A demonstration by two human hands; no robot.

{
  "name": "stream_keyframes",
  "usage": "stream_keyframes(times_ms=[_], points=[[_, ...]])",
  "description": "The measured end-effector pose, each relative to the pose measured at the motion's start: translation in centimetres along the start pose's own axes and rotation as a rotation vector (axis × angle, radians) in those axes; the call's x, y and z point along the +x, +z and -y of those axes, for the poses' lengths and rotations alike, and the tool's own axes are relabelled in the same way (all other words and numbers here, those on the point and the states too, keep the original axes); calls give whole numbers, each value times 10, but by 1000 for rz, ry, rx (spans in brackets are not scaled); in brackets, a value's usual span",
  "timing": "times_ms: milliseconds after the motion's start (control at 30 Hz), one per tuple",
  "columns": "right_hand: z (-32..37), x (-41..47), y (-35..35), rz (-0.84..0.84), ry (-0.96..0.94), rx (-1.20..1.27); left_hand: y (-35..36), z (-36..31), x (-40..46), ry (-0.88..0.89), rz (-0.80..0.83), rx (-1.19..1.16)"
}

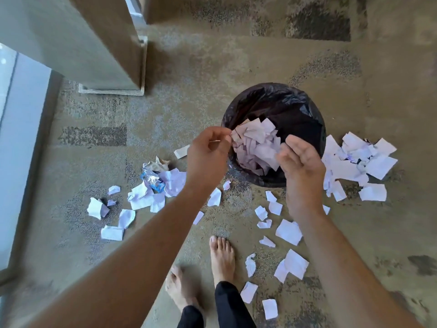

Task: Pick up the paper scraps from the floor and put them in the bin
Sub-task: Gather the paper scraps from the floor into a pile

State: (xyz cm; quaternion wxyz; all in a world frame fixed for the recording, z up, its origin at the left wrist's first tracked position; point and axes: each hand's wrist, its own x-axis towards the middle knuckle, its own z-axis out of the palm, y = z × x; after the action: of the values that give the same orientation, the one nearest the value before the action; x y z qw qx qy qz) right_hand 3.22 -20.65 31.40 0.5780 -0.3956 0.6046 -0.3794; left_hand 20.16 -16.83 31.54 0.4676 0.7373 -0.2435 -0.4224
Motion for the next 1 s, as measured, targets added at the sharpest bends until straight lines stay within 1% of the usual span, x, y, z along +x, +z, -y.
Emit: stream_keyframes(times_ms=[133, 233, 300, 367, 433, 533, 667, 733, 800, 867, 933, 1000], points=[[-22, -36, 38, 196, -186, -157, -35, 38, -20, 80, -144, -5], [-56, -54, 67, 375, -197, -273, -66, 82, -32, 84, -206, 86], [-88, -57, 81, 467, -194, -434, -86, 117, -37, 27, -219, 178], [-126, -56, 90, 541, -210, -639, -104, 159, -42, -79, -218, 311], [-165, -53, 97, 621, -208, -811, -118, 200, -49, -218, -188, 403], [-223, -50, 105, 726, -178, -1041, -133, 260, -61, -325, -108, 521], [-287, -52, 116, 788, -170, -1313, -135, 327, -72, -479, -6, 596], [-311, -51, 123, 811, -226, -1416, -130, 352, -73, -485, -3, 625], [-329, -49, 130, 828, -278, -1489, -123, 372, -67, -457, -35, 657], [-341, -47, 138, 823, -281, -1515, -114, 386, -59, -419, -103, 665], [-350, -47, 146, 810, -267, -1467, -107, 395, -54, -357, -175, 621], [-356, -51, 154, 809, -277, -1409, -104, 402, -51, -312, -192, 588]])
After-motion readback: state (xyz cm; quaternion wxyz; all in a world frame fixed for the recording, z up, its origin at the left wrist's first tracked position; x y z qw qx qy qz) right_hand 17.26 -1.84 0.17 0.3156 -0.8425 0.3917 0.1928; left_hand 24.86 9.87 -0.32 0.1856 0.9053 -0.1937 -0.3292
